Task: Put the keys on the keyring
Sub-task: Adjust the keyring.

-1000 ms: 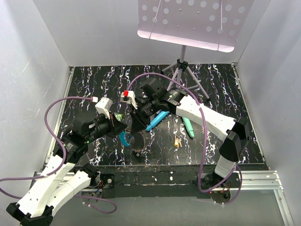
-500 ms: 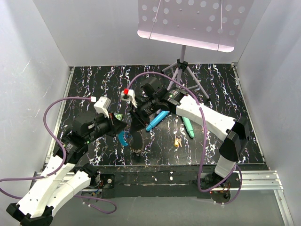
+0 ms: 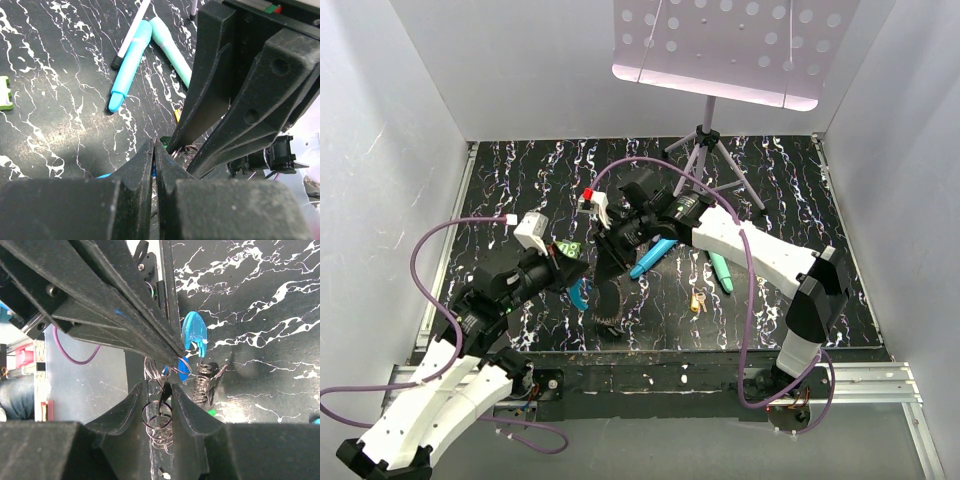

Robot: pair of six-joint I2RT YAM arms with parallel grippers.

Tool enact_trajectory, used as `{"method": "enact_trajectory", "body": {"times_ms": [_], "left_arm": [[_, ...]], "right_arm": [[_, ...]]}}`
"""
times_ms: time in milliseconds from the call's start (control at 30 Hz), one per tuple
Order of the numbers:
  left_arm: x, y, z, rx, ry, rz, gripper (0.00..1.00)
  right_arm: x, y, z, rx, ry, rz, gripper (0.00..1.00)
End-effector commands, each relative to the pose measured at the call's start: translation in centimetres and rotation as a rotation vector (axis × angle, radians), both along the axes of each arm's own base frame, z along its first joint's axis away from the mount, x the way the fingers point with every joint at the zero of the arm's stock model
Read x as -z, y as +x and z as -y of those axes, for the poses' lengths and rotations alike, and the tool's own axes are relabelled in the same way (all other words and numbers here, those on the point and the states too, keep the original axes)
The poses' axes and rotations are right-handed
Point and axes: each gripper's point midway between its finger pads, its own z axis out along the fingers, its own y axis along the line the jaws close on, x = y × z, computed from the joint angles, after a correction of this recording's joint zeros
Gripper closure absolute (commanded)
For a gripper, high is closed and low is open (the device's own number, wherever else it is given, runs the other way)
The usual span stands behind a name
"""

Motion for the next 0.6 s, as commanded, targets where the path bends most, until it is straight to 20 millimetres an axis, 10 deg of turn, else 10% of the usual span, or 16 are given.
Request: {"method": "enact_trajectory", "body": {"times_ms": [0,267,567], "left_arm": [[-0.9,0.3,-0.5,-0.062,-0.087,0.043,1.00],[-0.1,1.0,-0.8,-0.124,-0.193,0.096,1.00],[-3.2,2.3,-0.8,-0.115,-0.247,0.383,1.00]], "right_arm": [[-2.0,0.8,-1.0,0.066,0.070,0.006,0.99],[-3.4,-0.4,-1.3,0.015,0.121,-0.069,0.99],[-4.4,-1.0,-0.1,-0.065,0.166,-0.028,0.67]]}}
